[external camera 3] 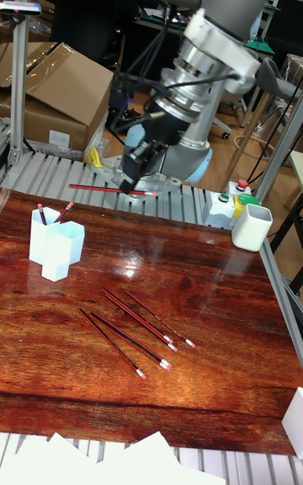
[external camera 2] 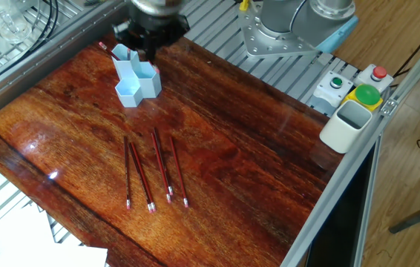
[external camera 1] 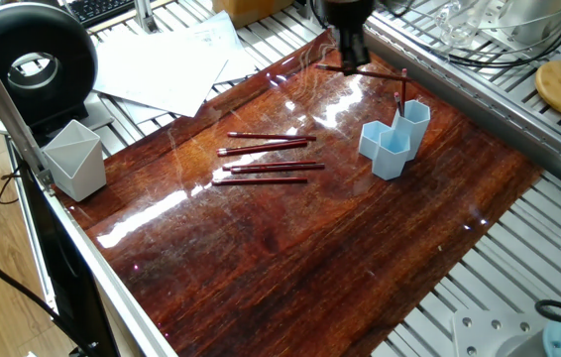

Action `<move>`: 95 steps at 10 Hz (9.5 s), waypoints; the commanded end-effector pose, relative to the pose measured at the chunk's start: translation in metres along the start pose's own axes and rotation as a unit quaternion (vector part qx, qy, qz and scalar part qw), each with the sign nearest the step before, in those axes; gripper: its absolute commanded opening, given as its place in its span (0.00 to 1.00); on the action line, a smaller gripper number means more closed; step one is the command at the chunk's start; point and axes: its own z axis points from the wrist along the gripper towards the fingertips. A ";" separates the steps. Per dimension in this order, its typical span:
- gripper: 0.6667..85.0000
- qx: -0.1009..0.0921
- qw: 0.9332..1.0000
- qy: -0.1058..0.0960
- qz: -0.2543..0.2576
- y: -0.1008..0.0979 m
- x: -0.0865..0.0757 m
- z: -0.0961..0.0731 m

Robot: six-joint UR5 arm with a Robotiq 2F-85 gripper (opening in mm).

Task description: Put the pen into the pen holder

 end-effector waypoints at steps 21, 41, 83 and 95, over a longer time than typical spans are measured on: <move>0.00 0.017 0.986 -0.162 0.042 0.004 0.093 -0.038; 0.00 0.035 0.983 -0.175 0.042 0.005 0.126 0.029; 0.00 0.017 0.909 -0.401 0.115 -0.006 0.096 0.021; 0.00 0.046 0.902 -0.419 0.099 -0.016 0.088 0.065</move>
